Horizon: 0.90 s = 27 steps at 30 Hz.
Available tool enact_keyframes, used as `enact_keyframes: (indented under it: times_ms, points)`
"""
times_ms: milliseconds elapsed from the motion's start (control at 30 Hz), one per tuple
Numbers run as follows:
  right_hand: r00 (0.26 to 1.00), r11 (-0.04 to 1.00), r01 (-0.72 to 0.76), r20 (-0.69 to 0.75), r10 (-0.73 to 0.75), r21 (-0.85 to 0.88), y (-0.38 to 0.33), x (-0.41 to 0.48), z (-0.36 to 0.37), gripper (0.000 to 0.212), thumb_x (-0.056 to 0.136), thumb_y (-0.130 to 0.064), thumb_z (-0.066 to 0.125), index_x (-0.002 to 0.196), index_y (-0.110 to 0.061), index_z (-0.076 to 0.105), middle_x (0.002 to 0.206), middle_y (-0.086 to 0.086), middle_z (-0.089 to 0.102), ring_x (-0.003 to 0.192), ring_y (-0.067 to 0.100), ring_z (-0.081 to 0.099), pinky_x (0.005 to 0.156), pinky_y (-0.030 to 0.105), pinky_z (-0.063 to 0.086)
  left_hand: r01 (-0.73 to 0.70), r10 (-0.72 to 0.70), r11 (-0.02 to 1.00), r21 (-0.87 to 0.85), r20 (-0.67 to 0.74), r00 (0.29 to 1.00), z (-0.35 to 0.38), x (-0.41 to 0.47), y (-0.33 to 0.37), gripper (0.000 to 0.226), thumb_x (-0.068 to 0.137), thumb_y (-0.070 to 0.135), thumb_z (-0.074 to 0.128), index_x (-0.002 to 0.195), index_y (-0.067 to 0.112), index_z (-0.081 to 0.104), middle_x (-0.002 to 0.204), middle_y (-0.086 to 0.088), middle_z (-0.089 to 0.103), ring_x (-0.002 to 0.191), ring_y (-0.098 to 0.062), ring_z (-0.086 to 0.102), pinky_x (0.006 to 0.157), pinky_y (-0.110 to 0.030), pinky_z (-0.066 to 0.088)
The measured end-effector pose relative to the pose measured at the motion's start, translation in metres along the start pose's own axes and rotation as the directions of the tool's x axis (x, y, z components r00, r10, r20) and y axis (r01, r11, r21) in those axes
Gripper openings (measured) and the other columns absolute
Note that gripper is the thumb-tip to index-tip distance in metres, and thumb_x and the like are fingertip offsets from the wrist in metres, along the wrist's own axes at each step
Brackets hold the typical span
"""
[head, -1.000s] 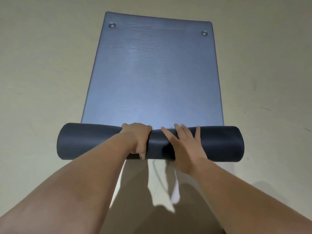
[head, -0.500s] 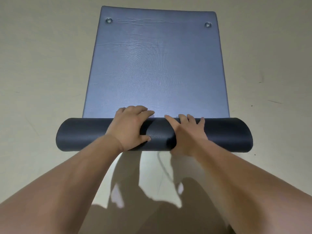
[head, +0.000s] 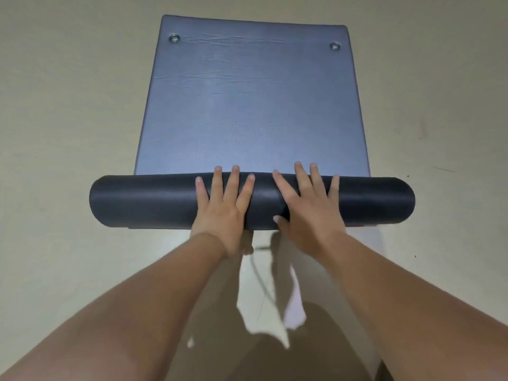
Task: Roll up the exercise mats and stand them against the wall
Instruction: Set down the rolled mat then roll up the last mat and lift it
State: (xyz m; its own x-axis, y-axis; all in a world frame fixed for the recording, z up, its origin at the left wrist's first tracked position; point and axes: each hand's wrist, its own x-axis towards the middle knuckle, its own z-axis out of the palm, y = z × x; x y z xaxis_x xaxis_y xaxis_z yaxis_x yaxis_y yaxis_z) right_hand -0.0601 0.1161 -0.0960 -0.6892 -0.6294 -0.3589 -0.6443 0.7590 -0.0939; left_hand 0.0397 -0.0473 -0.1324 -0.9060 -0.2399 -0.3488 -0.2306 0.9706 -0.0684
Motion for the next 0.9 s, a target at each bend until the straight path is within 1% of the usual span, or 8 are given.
enact_keyframes:
  times_ms: [167,267,333,433,600,700,767,900]
  points:
    - [0.994,0.99,-0.04,0.099,0.054,-0.137,-0.005,0.02,0.012,0.15,0.066,-0.078,0.077,0.156,-0.029,-0.034,0.164,0.019,-0.035,0.15,0.048,-0.032,0.116,0.076,-0.011,-0.035,0.036,0.999,-0.036,0.026,0.999,-0.026,0.041,-0.015,0.159,0.046,0.089,0.071,0.157,0.021,-0.022,0.166,-0.01,-0.022,0.152,-0.041,-0.019,0.113,-0.073,-0.008]
    - [0.991,0.977,-0.059,0.102,0.082,-0.205,0.0,0.054,0.005,0.161,0.055,-0.082,0.082,0.155,-0.029,-0.034,0.166,0.022,-0.028,0.152,0.05,-0.025,0.116,0.077,-0.007,0.025,-0.024,1.0,0.007,-0.028,0.999,-0.021,0.034,-0.007,0.137,0.069,0.073,0.067,0.156,0.021,-0.024,0.165,-0.012,-0.027,0.151,-0.042,-0.022,0.114,-0.075,-0.004]
    - [0.993,0.975,-0.06,0.082,0.079,-0.213,0.003,0.071,0.003,0.157,0.058,-0.074,0.085,0.157,-0.03,-0.029,0.17,0.021,-0.017,0.155,0.049,-0.016,0.117,0.076,-0.004,0.073,-0.073,0.997,-0.02,-0.013,0.997,-0.018,0.027,-0.002,0.114,0.087,0.05,0.058,0.155,0.022,-0.028,0.164,-0.014,-0.029,0.15,-0.042,-0.025,0.115,-0.073,-0.001]
    - [0.995,0.979,-0.043,0.079,0.06,-0.198,0.009,0.087,-0.003,0.142,0.063,-0.057,0.086,0.161,-0.034,-0.015,0.169,0.016,0.011,0.156,0.043,0.006,0.119,0.074,0.001,0.093,-0.093,0.996,-0.007,-0.014,0.996,-0.02,0.038,-0.005,0.096,0.093,0.028,0.047,0.156,0.025,-0.025,0.165,-0.017,-0.023,0.152,-0.042,-0.019,0.116,-0.073,0.002]
    - [0.991,0.987,0.037,0.132,-0.016,-0.159,0.016,0.099,-0.018,0.126,0.052,-0.048,0.083,0.157,-0.037,0.014,0.135,0.006,0.049,0.129,0.033,0.045,0.116,0.071,0.017,0.077,-0.078,0.995,0.062,0.008,0.997,-0.033,0.057,-0.014,0.098,0.089,0.013,0.06,0.159,0.024,-0.008,0.16,-0.021,0.015,0.151,-0.043,0.009,0.112,-0.076,0.013]
    - [0.97,0.994,0.056,0.24,-0.033,-0.09,0.014,0.09,-0.022,0.113,0.049,-0.053,0.084,0.147,-0.039,0.029,0.117,0.0,0.053,0.111,0.027,0.05,0.107,0.062,0.031,0.027,-0.03,0.998,0.049,0.061,0.998,-0.038,0.047,-0.015,0.094,0.085,0.018,0.065,0.157,0.025,0.004,0.144,-0.016,0.036,0.137,-0.04,0.031,0.109,-0.075,0.022]
    - [0.935,0.999,0.041,0.354,-0.028,-0.032,0.012,0.073,-0.026,0.113,0.049,-0.06,0.087,0.146,-0.041,0.031,0.118,-0.002,0.054,0.11,0.025,0.051,0.105,0.057,0.033,-0.021,0.017,0.999,0.029,0.126,0.992,-0.042,0.033,-0.015,0.089,0.082,0.022,0.067,0.153,0.028,0.012,0.134,-0.012,0.043,0.123,-0.036,0.041,0.104,-0.07,0.03]
    - [0.893,0.999,0.03,0.45,-0.034,0.016,0.005,0.017,-0.016,0.124,0.06,-0.062,0.087,0.159,-0.043,0.015,0.148,0.003,0.045,0.14,0.03,0.039,0.12,0.068,0.014,-0.114,0.113,0.993,-0.014,0.318,0.941,-0.045,-0.004,-0.004,0.082,0.074,0.029,0.072,0.142,0.03,0.027,0.114,-0.006,0.046,0.111,-0.031,0.048,0.097,-0.062,0.041]
